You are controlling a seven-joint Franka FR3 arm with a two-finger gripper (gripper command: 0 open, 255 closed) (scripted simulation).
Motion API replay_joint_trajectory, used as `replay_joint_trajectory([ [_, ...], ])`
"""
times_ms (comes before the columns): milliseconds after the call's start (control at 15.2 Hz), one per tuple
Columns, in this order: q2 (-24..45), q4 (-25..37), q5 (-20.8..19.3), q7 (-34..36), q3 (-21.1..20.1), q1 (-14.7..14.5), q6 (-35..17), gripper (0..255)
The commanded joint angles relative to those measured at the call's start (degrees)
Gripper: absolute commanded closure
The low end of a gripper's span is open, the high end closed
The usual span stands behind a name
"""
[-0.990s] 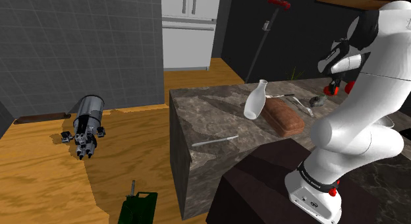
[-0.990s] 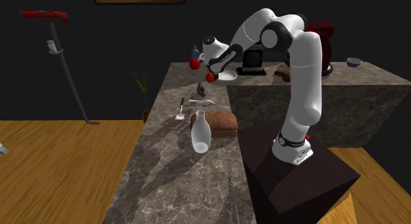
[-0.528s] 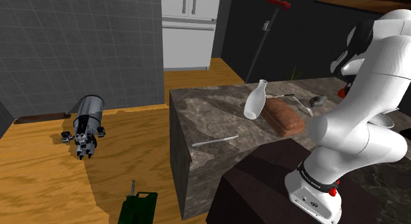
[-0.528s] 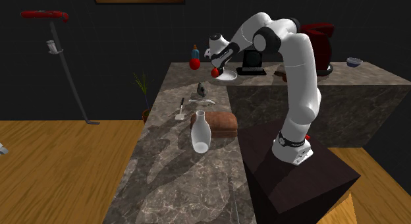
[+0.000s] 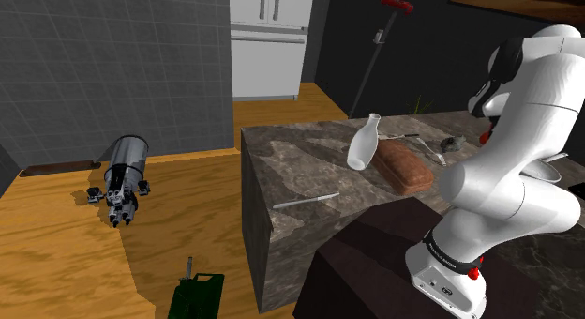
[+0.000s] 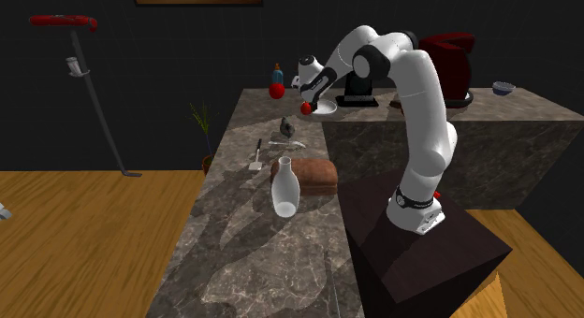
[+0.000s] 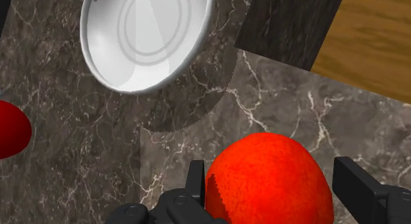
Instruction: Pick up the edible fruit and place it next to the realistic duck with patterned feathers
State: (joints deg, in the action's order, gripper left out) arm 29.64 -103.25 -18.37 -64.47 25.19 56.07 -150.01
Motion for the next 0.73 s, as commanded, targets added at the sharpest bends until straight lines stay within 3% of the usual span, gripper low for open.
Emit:
replay_joint_trajectory([
  [0,0.97,-0.20,-0.05,0.53,-0.01,-0.01,-1.09,255],
  [660,6.36,-0.47,-0.04,2.72,-0.11,0.40,-6.29,255],
])
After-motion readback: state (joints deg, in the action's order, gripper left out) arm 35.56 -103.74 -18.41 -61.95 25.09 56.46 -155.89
